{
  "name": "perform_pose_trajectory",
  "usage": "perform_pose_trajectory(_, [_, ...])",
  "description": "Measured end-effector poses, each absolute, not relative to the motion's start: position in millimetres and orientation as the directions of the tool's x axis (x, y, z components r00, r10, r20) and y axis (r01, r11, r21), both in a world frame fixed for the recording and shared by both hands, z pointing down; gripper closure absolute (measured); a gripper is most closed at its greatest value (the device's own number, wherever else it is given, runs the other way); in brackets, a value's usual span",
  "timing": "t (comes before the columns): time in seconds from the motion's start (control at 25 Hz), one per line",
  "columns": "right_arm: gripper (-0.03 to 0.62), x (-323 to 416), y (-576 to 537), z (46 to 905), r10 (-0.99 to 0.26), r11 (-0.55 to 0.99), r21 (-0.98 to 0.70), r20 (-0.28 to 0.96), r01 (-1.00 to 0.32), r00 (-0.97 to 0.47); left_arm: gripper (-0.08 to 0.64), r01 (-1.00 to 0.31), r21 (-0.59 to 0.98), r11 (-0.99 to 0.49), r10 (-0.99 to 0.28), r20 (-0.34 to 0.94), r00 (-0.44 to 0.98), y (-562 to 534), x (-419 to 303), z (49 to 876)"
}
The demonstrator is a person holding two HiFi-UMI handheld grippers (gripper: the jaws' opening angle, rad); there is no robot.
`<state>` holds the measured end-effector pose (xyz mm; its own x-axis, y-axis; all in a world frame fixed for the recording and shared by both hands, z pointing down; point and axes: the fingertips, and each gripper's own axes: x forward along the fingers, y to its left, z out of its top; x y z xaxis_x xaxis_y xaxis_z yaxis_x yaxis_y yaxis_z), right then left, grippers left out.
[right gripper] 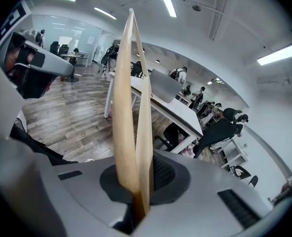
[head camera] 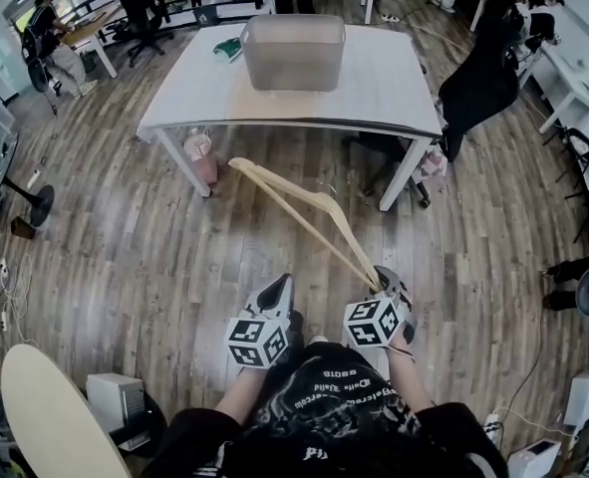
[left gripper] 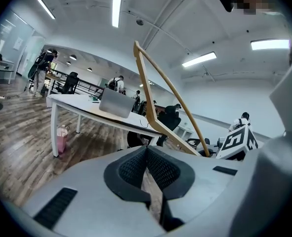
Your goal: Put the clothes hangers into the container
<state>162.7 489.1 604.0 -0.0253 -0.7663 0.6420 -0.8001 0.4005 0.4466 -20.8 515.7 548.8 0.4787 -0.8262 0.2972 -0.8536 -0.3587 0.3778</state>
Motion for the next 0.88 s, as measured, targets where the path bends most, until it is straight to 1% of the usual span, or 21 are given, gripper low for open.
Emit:
perform_pose_trajectory(0.24, [0.584, 150, 450, 603, -0.771, 0.374, 0.423, 0.636, -0.826, -0.023, 0.540, -0.856, 0.314, -0.411, -0.810, 0.306, 0.501, 469, -28, 555])
perform_pose_trajectory(0.48, [0.584, 132, 394, 594, -0.774, 0.324, 0.386, 0.634, -0.864, -0.007, 0.540, -0.836, 0.326, -0.440, -0.788, 0.306, 0.534, 399, -43, 554])
perform_pose_trajectory(0.88, [0.584, 88, 297, 600, -0.768, 0.253, 0.306, 0.640, -0.918, 0.002, 0.540, -0.792, 0.278, -0.544, -0.739, 0.289, 0.609, 279, -75, 549])
